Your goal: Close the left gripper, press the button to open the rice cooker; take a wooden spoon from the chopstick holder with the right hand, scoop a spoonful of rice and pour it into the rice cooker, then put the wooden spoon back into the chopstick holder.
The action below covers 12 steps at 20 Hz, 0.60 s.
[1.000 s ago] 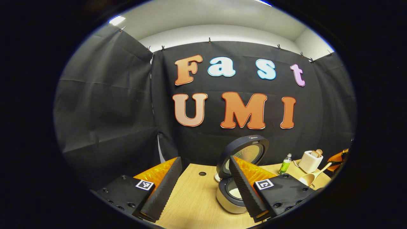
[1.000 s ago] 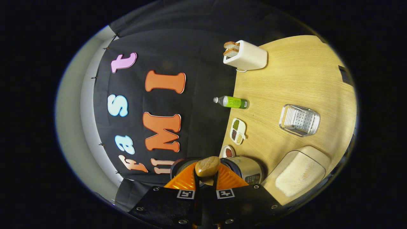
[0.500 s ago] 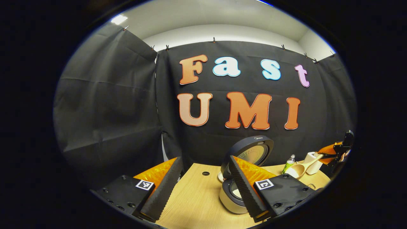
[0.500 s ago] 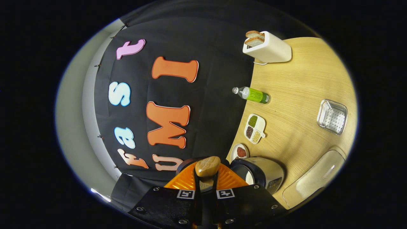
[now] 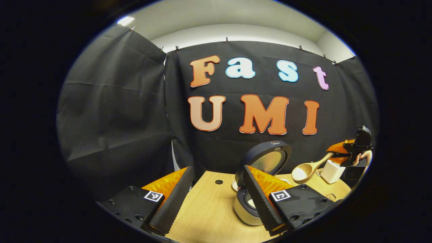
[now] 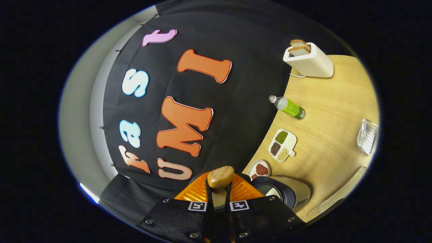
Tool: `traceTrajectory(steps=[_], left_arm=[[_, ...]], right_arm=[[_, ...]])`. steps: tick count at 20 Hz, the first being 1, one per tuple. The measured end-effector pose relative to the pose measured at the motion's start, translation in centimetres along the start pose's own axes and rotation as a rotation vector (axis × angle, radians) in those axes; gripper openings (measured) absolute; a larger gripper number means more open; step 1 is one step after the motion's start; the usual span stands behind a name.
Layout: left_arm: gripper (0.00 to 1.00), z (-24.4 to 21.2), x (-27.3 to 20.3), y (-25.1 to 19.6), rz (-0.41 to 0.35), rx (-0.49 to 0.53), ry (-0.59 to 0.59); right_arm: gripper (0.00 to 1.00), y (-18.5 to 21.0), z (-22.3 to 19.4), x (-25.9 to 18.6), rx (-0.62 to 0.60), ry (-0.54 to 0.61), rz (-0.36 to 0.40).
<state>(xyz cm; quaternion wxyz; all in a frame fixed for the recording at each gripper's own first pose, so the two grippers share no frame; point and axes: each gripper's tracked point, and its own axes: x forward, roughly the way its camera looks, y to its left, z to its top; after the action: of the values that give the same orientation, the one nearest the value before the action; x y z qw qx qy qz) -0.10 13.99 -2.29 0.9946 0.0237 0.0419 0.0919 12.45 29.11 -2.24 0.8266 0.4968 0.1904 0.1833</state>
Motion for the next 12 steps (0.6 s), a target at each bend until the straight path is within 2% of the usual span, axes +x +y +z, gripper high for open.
traceTrajectory(steps=[2,12], left_arm=[[0.98,-0.2,0.4,0.2,0.004,0.0,0.001],[1.0,-0.8,1.2,1.1,0.02,-0.001,0.011]], right_arm=[[0.11,0.4,-0.2,0.6,-0.049,-0.003,-0.007],[0.11,1.4,-1.2,1.4,-0.217,-0.02,-0.016]])
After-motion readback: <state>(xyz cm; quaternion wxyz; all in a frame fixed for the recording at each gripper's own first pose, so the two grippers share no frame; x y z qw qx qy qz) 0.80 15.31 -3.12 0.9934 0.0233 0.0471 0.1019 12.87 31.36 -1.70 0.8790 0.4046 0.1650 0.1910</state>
